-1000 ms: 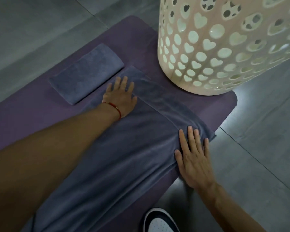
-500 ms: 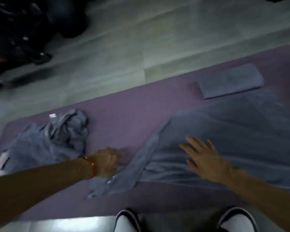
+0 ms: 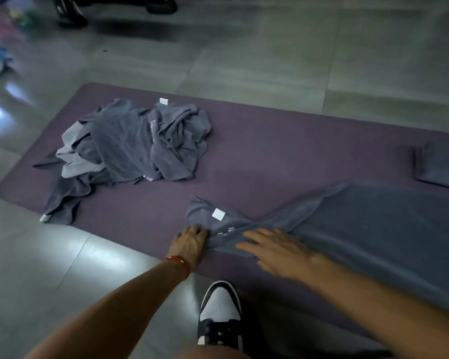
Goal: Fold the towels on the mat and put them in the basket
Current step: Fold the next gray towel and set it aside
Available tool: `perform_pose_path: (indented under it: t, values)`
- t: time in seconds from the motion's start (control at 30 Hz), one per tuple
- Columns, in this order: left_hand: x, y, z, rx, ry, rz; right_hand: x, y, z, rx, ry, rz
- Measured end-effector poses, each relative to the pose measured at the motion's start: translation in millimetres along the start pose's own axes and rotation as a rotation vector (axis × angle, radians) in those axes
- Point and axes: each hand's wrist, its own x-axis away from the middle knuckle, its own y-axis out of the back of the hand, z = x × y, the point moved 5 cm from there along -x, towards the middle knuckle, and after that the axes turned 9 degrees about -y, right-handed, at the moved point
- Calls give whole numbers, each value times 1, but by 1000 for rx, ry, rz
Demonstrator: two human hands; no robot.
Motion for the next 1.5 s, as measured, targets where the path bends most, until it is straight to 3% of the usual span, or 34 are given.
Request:
perform_pose_path:
  t: [0.13, 0.23, 0.37, 0.5, 0.6, 0.67, 0.73, 0.9, 1.03, 1.1, 1.23, 1.4, 1.5]
  values:
    - [12, 8, 8, 368, -70, -183, -45, -35, 26, 11, -130, -91]
    - [21, 25, 10, 515, -152, -251, -58, -29, 24, -48, -129, -244]
    - [17, 43, 31, 697, -19, -335, -53, -1, 13, -103, -81, -334]
    - [12, 53, 39, 1007, 29, -303, -54, 28, -7, -219, -118, -328]
    - [18, 56, 35, 1152, -36, -116, -63, 53, -31, -352, -195, -444]
    - [20, 50, 39, 1085, -57, 30, -71, 74, -48, -403, -260, -579]
    - [16, 44, 52, 1004, -10, 20, -80, 101, -64, -313, -332, -702]
    - [-7, 66, 77, 768, 175, -305, -132, 163, -103, -461, -612, -752]
    - [-41, 87, 80, 688, 346, -450, -183, 174, -111, -792, -566, -606]
    - [-58, 79, 90, 720, 441, -449, -187, 157, -103, -778, -510, -468]
    - [-65, 40, 97, 703, 482, -245, -148, 76, -82, -536, -423, -345]
    - [-41, 13, 91, 680, 432, -178, -62, -22, -52, -137, -450, -479]
    - [-27, 23, 87, 672, 335, -284, -31, -56, -35, -86, -404, -462]
